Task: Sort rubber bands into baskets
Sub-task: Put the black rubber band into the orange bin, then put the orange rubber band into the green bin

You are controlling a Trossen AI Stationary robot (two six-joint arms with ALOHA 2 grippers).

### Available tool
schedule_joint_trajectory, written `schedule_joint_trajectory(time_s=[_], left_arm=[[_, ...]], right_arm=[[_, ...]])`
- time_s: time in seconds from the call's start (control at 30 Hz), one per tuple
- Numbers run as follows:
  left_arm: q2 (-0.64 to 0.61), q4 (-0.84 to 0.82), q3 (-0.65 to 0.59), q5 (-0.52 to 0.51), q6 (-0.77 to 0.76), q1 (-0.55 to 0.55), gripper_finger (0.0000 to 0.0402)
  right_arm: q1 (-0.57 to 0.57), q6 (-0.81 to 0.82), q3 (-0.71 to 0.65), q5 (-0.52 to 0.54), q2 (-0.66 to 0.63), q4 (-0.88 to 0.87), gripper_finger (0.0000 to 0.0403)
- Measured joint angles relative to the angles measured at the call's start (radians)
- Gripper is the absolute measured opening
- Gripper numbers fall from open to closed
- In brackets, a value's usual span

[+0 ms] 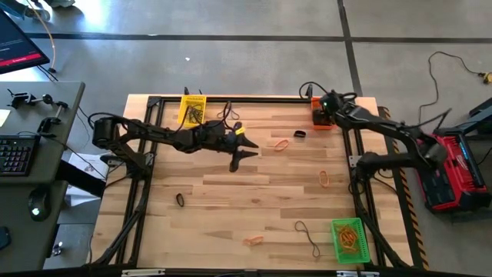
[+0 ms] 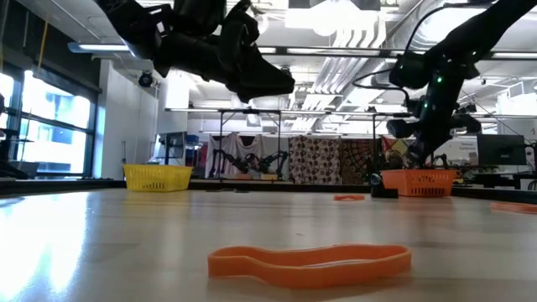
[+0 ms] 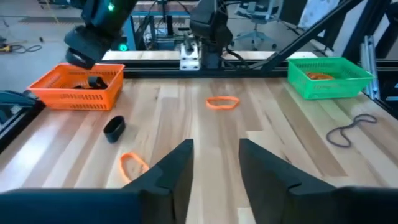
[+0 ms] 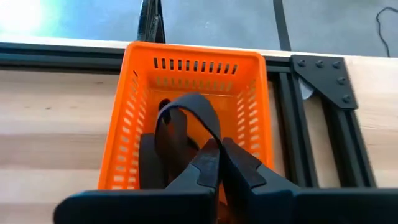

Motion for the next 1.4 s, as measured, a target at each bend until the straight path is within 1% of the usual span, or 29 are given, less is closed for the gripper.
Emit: schedule_joint_trajectory(time_s=[0.17,0.33,0.57,0.77,0.87,0.93,1.03,1.27,1.4], left_arm=[[0.000,0.148,-0.073,0.002,-0.004,0.007,0.0092],[-0.001,0.223,-0.130,0.002,-0.038,0.019,0.0085],[-0.001,0.247,-0.146,0.003,-0.042,0.018,0.0085],[-0.001,0.247,-0.146,0.002,-0.029,0.018,0.0085],[-0.001,0.247,-0.146,0.002,-0.028,0.018,0.0085],[-0.001,0.247,-0.146,0.002,-0.029,0.017,0.0085],[-0.001,0.246,-0.146,0.002,-0.028,0.017,0.0085],[-0.001,0.239,-0.146,0.002,-0.058,0.017,0.0085],[-0.001,0.218,-0.146,0.002,-0.072,0.017,0.0085]], right_arm=[[-0.024,0.018,0.000,-0.007,0.060,0.061,0.0000],[-0.024,0.062,0.018,0.025,0.092,0.066,0.0000],[-0.038,0.122,0.055,0.055,0.144,0.063,0.0000],[-0.049,0.114,0.091,0.062,0.213,0.022,0.0000],[-0.057,0.112,0.100,0.048,0.237,0.008,0.0004],[-0.058,0.108,0.100,0.042,0.240,0.000,0.0014],[-0.059,0.081,0.100,0.024,0.240,-0.014,0.0039],[-0.058,0.054,0.100,0.005,0.239,-0.033,0.0124],[-0.053,-0.023,0.158,-0.016,0.239,-0.131,0.0157]])
